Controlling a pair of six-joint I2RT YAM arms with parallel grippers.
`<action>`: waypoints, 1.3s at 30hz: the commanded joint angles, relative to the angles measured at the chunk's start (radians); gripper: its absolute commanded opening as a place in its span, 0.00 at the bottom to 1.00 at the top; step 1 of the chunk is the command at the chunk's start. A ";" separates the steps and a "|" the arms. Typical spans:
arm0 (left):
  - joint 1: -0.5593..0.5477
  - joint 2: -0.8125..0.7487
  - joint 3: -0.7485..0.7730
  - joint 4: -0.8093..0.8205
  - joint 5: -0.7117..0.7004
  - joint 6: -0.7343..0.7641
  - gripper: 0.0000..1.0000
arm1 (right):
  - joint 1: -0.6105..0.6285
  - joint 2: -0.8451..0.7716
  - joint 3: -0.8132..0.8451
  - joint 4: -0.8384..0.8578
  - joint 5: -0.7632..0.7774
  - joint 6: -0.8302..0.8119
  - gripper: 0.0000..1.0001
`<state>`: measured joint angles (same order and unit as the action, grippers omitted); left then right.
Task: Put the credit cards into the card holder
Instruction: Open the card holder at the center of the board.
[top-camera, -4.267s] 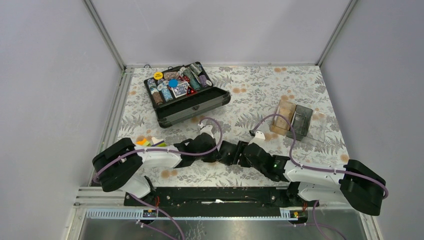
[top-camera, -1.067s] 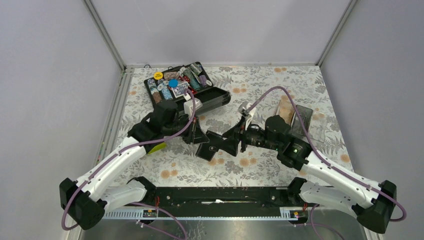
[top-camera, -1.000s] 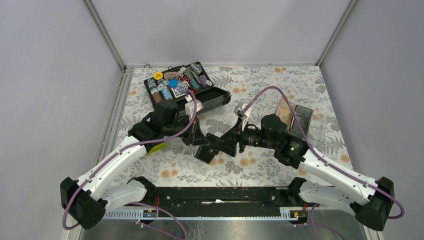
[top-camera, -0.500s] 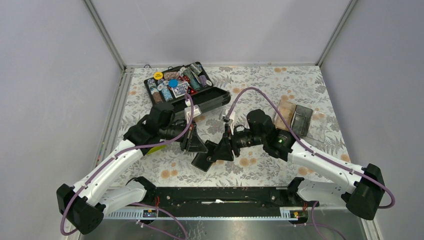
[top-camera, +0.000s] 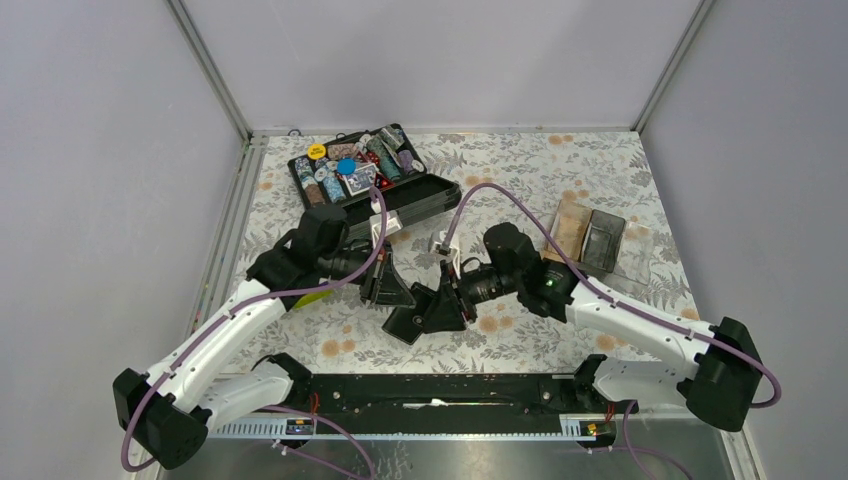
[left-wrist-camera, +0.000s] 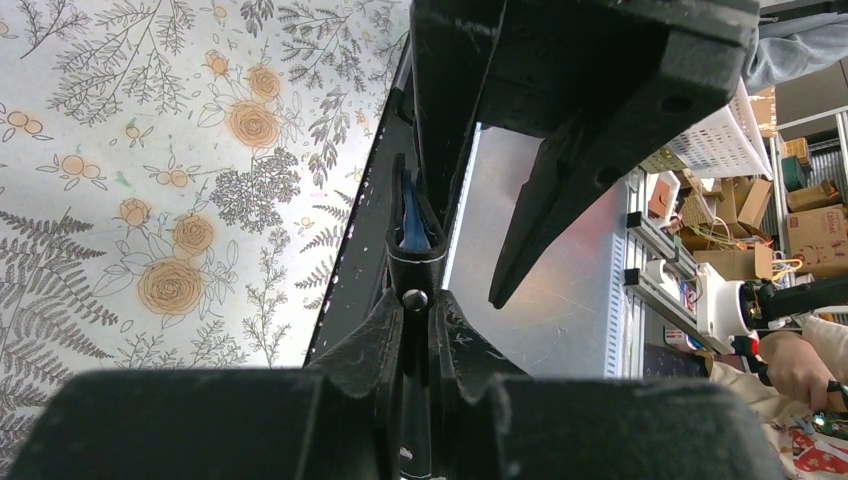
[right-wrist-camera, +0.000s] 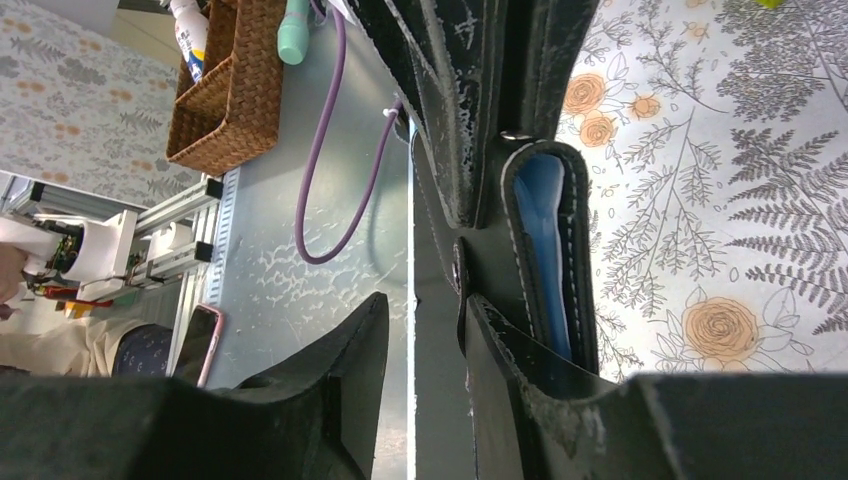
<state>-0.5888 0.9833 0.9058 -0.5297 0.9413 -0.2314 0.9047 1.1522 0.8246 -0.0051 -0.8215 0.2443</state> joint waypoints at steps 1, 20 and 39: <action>0.010 -0.032 0.028 0.089 0.067 0.006 0.00 | 0.037 0.028 -0.003 0.047 0.009 0.005 0.39; 0.125 0.055 0.036 0.059 -0.093 -0.054 0.00 | 0.101 -0.029 -0.002 0.116 0.078 -0.020 0.00; 0.152 0.048 0.013 0.046 -0.222 -0.099 0.00 | 0.115 -0.091 0.019 0.074 0.224 0.003 0.42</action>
<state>-0.4614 1.0740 0.9066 -0.5919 0.8970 -0.3168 0.9859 1.1419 0.8146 0.0540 -0.6731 0.2092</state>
